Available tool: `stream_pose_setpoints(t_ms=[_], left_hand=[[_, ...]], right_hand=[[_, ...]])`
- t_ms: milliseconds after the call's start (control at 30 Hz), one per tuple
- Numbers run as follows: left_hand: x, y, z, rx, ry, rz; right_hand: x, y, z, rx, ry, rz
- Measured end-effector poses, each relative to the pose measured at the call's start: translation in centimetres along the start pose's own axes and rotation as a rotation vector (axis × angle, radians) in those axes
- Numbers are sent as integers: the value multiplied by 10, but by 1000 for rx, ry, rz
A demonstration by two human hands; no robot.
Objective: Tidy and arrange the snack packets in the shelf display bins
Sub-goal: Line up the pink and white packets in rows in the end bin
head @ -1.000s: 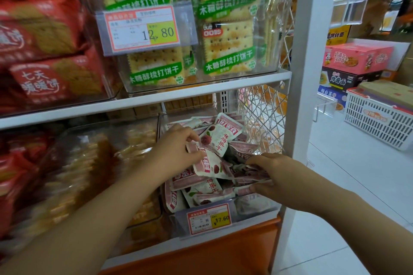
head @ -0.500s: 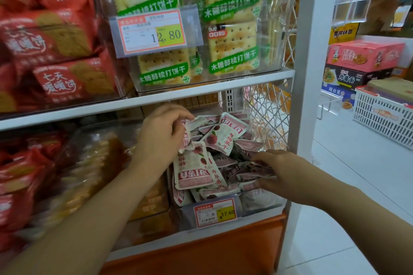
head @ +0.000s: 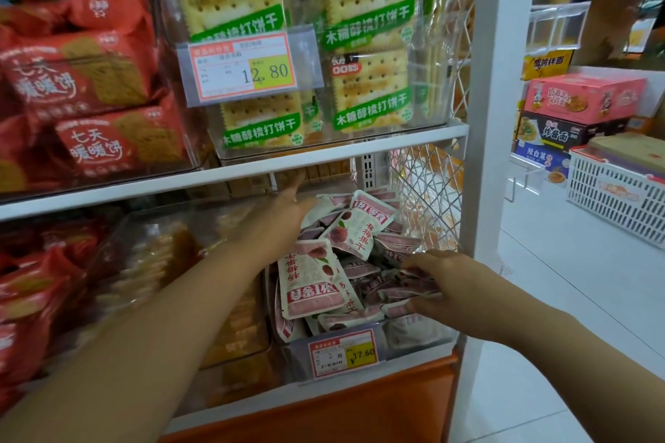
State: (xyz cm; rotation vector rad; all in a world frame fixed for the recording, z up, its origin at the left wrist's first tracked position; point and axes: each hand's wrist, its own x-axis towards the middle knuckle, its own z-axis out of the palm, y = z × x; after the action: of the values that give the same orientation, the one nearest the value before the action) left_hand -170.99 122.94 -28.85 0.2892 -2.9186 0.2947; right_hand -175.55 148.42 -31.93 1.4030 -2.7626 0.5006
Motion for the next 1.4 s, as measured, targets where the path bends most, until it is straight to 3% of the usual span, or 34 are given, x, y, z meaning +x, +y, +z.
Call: stream_pose_setpoints(t_ms=[100, 233, 333, 400, 467, 567, 833, 1000, 1200, 1400], left_hand=[[9, 3, 8, -53, -158, 101], [12, 12, 6, -37, -321, 54], [5, 26, -5, 116, -218, 59], [-2, 38, -9, 80, -88, 222], [-8, 51, -10, -72, -119, 392], [-2, 66, -1, -179, -226, 488], [36, 66, 18, -116, -245, 468], [46, 67, 16, -242, -428, 421], [35, 94, 44, 63, -627, 477], [44, 84, 40, -40, -659, 468]], right_hand=[[0, 0, 0, 0, -1, -2], [-1, 0, -1, 0, -3, -15], [0, 1, -1, -6, -17, -26], [3, 1, 0, -11, -29, -36], [5, 2, -2, -6, -52, -40], [8, 5, -5, -5, -93, -72], [20, 7, -5, -132, -197, -154], [26, 6, -12, -103, -331, -163], [36, 5, -15, -121, -391, -159], [36, 7, -11, -156, -407, -148]])
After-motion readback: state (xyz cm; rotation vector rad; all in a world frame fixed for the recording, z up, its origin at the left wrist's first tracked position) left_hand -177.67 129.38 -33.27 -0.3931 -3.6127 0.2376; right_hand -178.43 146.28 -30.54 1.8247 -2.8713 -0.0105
